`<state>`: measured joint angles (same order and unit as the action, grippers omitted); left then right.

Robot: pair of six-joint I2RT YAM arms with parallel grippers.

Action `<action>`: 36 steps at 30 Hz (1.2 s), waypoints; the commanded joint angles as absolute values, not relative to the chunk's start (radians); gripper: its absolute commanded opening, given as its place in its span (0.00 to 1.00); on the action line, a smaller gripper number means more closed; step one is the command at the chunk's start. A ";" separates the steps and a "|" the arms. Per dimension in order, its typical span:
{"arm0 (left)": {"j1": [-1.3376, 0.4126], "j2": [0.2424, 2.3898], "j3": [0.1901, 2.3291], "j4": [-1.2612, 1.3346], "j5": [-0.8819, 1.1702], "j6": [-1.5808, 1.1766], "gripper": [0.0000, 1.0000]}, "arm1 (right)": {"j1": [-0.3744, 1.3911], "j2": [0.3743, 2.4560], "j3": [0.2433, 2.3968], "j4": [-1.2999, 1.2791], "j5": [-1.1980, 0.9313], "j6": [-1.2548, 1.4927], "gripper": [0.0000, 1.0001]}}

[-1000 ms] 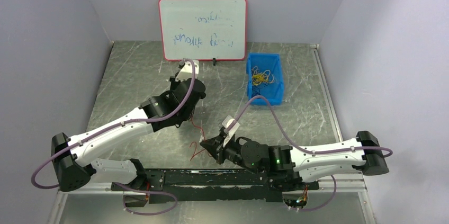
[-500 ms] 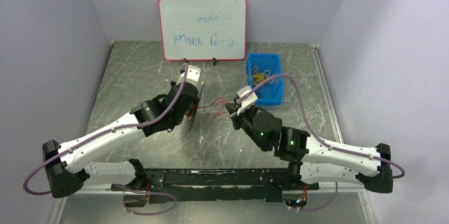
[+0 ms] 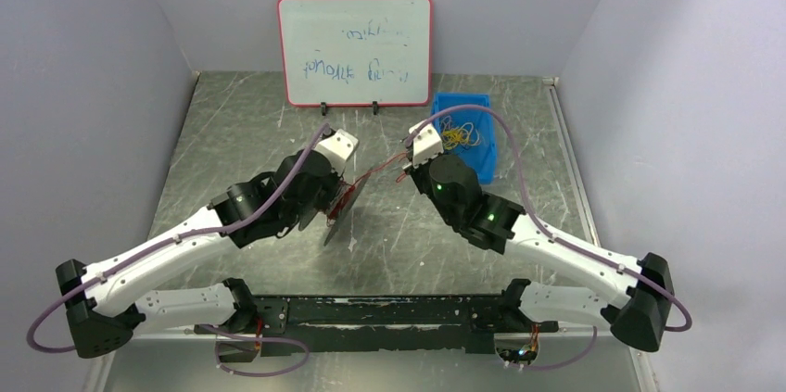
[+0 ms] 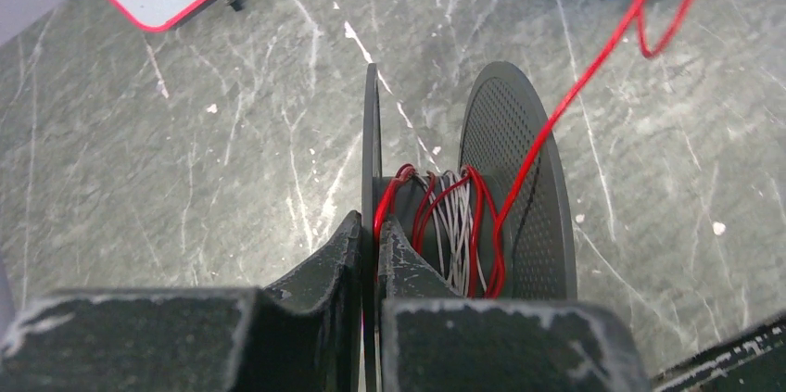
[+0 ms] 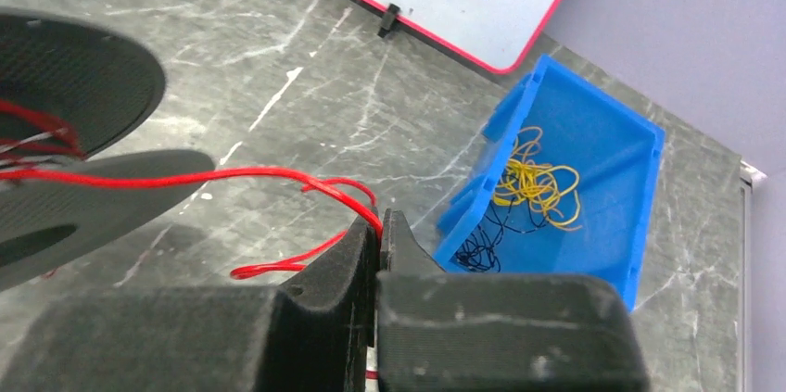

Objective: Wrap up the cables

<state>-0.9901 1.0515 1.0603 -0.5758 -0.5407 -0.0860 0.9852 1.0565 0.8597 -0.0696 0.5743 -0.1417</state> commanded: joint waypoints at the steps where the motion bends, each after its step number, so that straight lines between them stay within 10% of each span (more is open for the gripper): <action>1: -0.992 0.973 1.036 -0.601 -0.458 -0.049 0.07 | 0.905 1.105 0.890 -0.036 0.549 -0.156 0.00; 24: -0.992 0.743 1.223 -0.628 -0.235 -0.093 0.07 | 0.657 1.282 0.562 0.272 0.031 0.183 0.00; 36: -0.992 0.780 1.303 -0.564 -0.193 -0.126 0.07 | 0.657 1.394 0.403 0.552 -0.179 0.319 0.16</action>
